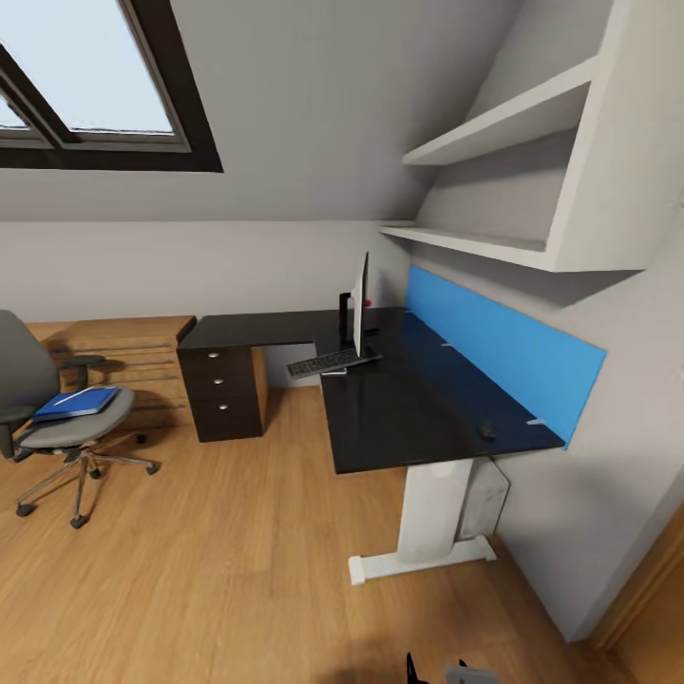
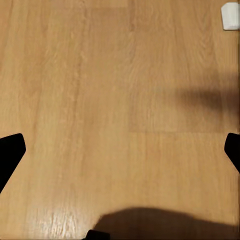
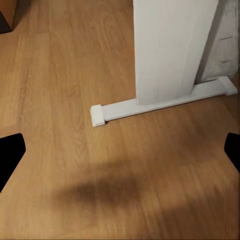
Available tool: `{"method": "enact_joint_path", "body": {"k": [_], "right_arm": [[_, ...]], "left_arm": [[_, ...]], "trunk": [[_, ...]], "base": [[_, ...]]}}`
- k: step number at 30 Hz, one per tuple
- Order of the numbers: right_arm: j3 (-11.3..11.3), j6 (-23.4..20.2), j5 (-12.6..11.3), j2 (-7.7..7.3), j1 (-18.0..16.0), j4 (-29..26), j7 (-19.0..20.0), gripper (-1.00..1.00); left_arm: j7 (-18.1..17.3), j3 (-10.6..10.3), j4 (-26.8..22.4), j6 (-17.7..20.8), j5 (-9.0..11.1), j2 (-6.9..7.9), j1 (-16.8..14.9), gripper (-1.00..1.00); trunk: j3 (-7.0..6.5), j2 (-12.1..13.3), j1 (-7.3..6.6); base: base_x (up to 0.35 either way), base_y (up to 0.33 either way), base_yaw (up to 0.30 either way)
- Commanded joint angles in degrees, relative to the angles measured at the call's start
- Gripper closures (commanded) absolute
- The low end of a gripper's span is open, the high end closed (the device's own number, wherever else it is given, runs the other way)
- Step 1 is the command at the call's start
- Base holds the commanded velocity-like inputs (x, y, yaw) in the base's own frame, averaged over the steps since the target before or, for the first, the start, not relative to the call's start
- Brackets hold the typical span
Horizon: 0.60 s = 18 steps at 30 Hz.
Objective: In the bedroom, organize the workspace by keeping the computer under the desk, ensuring the monitor is on the desk, placing the keyboard on the desk next to the monitor, placing the mouse on the desk next to the keyboard, moving the folder from the swivel chair onto the desk next to the mouse, stacking the notebook on top of the folder with the pen on top of the notebook, and positioning the swivel chair next to the desk.
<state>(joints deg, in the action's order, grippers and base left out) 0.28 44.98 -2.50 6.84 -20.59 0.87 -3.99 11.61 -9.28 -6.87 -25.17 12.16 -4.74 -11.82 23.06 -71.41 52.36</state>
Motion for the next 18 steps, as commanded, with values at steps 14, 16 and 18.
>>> {"method": "enact_joint_path", "body": {"k": [14,16,18], "right_arm": [[-0.15,0.28,-0.37,0.02,-0.05,0.09,-0.13,-1.00],[-0.17,0.28,-0.38,0.02,-0.06,0.09,-0.14,-1.00],[-0.18,0.28,-0.39,0.02,-0.06,0.06,-0.14,-1.00]], "left_arm": [[0.43,-0.48,0.05,-0.49,-0.38,0.08,-0.04,-1.00],[0.43,-0.48,0.06,-0.49,-0.38,0.08,-0.04,-1.00],[0.43,-0.48,0.08,-0.49,-0.38,0.08,-0.04,-1.00]], "trunk": [[-1.73,3.98,-2.20],[-2.09,4.78,-2.64],[-2.45,5.58,-3.08]], "base": [[-0.001,-0.031,0.000],[0.000,0.000,0.000],[0.000,0.000,0.000]]}}
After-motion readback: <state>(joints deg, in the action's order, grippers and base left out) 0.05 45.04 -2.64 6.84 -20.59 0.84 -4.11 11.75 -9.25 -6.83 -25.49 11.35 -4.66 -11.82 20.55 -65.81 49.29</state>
